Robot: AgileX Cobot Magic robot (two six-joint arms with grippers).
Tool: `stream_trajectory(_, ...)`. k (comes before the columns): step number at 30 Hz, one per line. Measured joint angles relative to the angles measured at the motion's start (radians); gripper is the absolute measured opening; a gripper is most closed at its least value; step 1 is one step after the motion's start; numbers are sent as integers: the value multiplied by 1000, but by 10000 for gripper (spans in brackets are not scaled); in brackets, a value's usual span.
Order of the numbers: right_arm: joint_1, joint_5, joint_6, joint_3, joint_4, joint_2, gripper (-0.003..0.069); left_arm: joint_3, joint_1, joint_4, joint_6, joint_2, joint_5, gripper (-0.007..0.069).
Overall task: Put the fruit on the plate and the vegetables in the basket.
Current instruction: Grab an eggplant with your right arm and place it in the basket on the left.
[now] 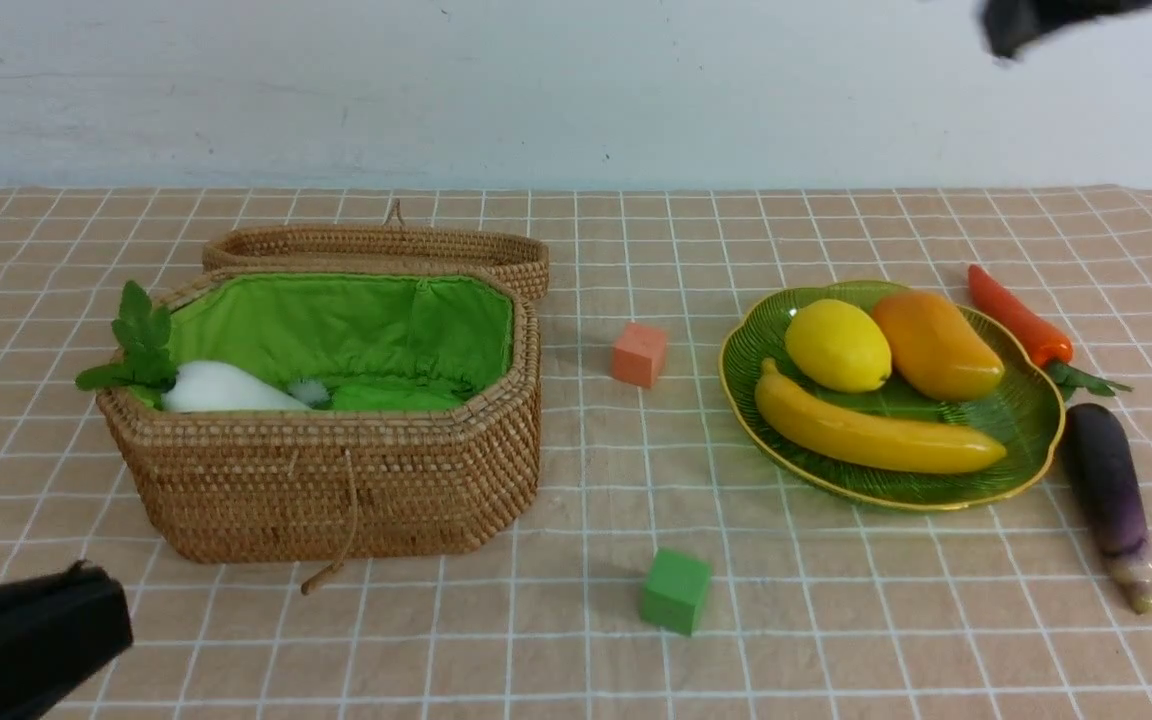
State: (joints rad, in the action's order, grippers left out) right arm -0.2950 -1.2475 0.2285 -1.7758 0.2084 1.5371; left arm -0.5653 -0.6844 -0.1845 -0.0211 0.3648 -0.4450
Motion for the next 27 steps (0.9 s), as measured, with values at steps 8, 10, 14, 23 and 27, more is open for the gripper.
stream_trajectory(8, 404, 239, -39, 525, -191, 15, 372, 0, 0, -137, -176, 0, -1, -13)
stream_trajectory(10, 451, 356, -121, 596, -298, 72, 461, 0, 0, -146, -187, 0, -1, -13)
stream_trajectory(14, 464, 476, -274, 618, -430, 189, 519, 0, 0, -151, -189, 0, -1, -13)
stream_trajectory(23, 464, 596, -318, 618, -451, 315, 471, 0, 0, -153, -189, 0, -1, -13)
stream_trajectory(27, 464, 607, -323, 618, -425, 348, 400, 0, 0, -153, -190, 0, -1, -13)
